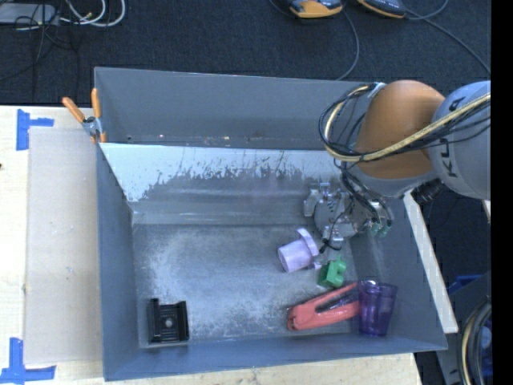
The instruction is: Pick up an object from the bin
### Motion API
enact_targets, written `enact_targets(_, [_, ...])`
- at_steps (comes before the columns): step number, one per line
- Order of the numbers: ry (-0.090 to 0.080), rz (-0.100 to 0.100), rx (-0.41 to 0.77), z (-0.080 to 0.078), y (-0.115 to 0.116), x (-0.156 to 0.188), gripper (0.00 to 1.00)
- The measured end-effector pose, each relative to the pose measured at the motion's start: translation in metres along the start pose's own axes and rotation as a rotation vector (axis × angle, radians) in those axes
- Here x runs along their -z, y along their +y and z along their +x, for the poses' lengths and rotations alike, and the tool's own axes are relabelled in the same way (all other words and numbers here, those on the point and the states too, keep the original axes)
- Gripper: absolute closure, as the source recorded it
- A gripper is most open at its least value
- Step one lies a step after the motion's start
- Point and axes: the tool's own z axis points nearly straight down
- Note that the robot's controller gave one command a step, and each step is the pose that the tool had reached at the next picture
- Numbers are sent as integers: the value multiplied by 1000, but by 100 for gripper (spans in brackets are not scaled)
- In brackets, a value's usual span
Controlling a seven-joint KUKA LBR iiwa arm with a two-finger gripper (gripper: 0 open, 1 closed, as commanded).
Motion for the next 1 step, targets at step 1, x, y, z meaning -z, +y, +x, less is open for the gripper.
enact_targets(1, [-6,1,1,-1,0,5,0])
